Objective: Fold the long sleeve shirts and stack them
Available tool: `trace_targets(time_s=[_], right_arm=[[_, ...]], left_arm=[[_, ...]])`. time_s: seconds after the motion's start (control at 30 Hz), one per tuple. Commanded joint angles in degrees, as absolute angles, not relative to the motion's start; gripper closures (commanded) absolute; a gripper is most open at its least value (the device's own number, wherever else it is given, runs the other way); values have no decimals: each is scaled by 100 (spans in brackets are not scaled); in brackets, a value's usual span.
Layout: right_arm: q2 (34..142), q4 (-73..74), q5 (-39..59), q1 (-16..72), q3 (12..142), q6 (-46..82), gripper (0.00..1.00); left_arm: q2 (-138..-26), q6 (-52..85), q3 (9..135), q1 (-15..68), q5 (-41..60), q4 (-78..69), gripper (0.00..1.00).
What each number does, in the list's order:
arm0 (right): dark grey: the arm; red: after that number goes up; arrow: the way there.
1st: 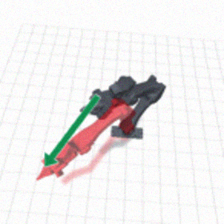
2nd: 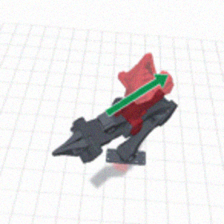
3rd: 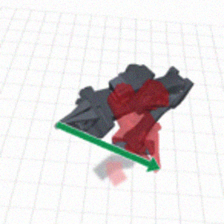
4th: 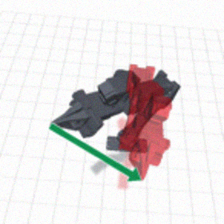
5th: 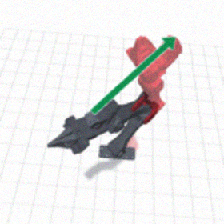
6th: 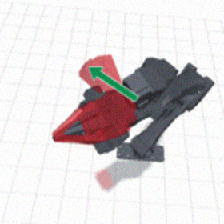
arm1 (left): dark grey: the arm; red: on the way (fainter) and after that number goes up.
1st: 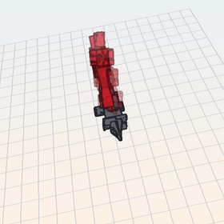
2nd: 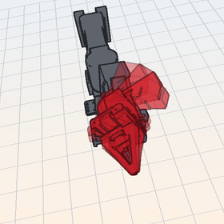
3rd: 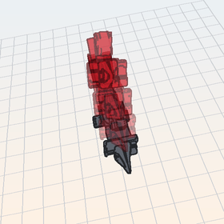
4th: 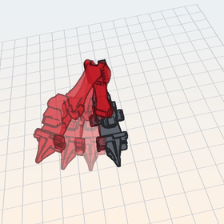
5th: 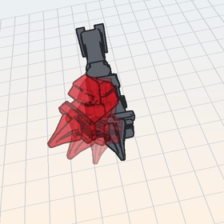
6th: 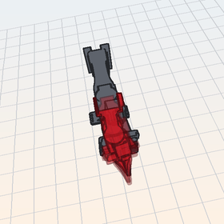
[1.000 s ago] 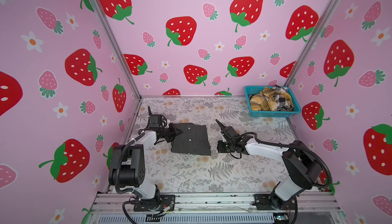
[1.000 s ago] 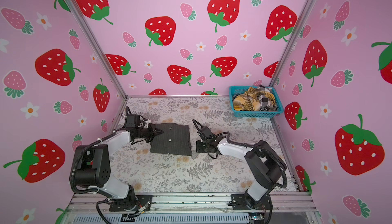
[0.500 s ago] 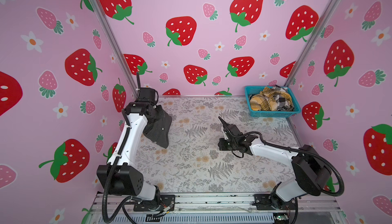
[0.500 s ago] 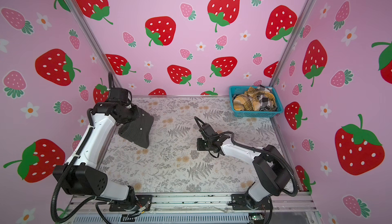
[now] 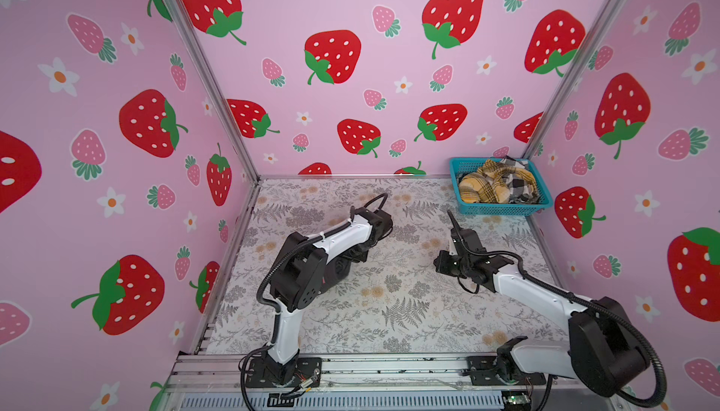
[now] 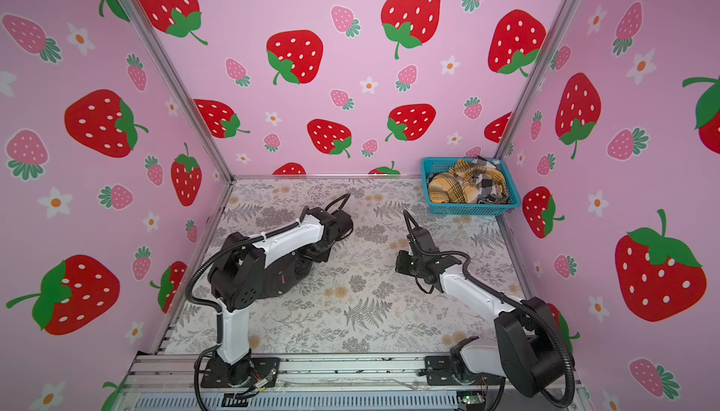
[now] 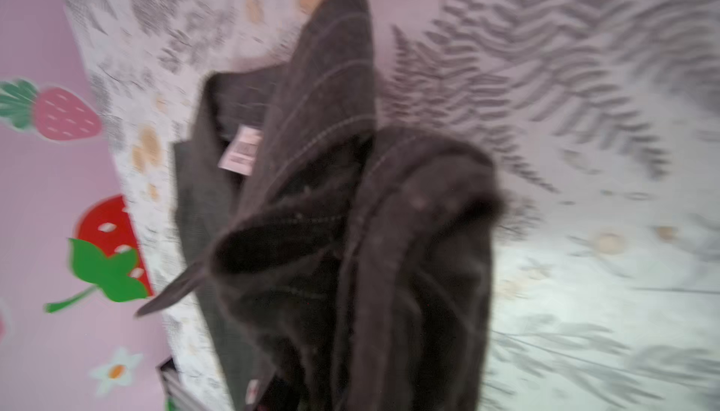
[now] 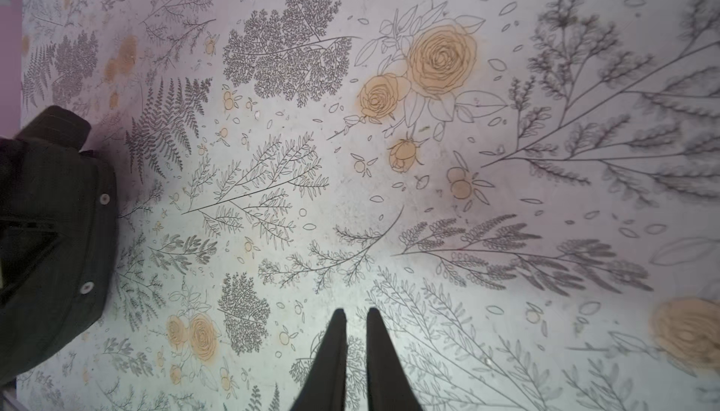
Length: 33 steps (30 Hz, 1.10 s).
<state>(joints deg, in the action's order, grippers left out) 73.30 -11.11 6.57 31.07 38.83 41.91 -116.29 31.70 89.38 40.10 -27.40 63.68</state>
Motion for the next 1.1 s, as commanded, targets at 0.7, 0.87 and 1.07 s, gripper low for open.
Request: trace_targets(time_s=[0.7,0.87,1.07], right_arm=[[9985,-843,947,5454,6362,3698,58],[10886,-1023,912,5727,7283,3744,55],[11471,-1154,789,5796,7751,3901,63]], left_arm=[[-8355,3624,6196,-14,1029,3943,52],[-9013,3671,6071,-286,1364,3493,66],[-9796,3894,6124,-295,1440,3129,75]])
